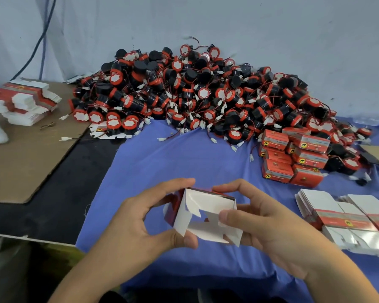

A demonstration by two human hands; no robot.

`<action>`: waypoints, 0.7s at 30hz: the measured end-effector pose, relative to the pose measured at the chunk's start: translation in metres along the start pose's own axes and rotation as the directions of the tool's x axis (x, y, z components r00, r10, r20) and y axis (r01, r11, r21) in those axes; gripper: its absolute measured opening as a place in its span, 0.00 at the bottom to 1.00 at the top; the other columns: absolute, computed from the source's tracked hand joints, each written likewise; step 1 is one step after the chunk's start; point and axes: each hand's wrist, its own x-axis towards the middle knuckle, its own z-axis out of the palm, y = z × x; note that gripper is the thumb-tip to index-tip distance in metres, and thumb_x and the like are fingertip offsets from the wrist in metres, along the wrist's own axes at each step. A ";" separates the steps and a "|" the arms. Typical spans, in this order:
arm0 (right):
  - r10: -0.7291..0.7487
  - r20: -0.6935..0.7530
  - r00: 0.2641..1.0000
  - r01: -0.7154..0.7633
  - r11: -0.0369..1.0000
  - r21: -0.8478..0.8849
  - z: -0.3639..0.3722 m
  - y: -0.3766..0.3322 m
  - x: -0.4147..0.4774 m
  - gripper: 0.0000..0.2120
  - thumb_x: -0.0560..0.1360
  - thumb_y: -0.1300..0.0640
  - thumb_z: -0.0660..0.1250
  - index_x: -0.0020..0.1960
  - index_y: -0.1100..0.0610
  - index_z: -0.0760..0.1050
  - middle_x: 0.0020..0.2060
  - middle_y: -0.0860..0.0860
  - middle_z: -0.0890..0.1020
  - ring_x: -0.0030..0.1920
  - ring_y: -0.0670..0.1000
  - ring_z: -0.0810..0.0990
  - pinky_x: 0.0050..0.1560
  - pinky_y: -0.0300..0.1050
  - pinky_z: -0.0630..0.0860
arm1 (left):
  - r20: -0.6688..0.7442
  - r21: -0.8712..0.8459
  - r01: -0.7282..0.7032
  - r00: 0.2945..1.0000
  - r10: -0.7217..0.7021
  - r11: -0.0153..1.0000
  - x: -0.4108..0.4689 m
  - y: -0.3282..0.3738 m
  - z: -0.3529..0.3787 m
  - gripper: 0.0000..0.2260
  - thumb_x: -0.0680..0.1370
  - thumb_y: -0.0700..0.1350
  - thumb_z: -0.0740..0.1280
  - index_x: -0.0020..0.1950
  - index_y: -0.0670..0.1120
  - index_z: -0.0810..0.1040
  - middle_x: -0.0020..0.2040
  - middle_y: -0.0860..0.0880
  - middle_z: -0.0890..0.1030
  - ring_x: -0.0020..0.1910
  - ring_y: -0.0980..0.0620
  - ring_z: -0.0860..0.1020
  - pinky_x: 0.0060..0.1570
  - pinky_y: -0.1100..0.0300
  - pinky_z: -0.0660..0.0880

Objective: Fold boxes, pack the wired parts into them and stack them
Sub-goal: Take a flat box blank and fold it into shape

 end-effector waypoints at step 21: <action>0.013 0.205 0.979 0.003 0.997 -0.079 -0.007 0.006 -0.020 0.23 0.77 0.47 0.71 0.71 0.40 0.72 0.64 0.52 0.82 0.63 0.56 0.81 0.63 0.50 0.78 | -0.157 -0.211 0.129 0.974 -0.163 0.969 -0.002 -0.003 0.014 0.20 0.67 0.52 0.79 0.58 0.58 0.83 0.55 0.56 0.85 0.56 0.56 0.83 0.53 0.64 0.80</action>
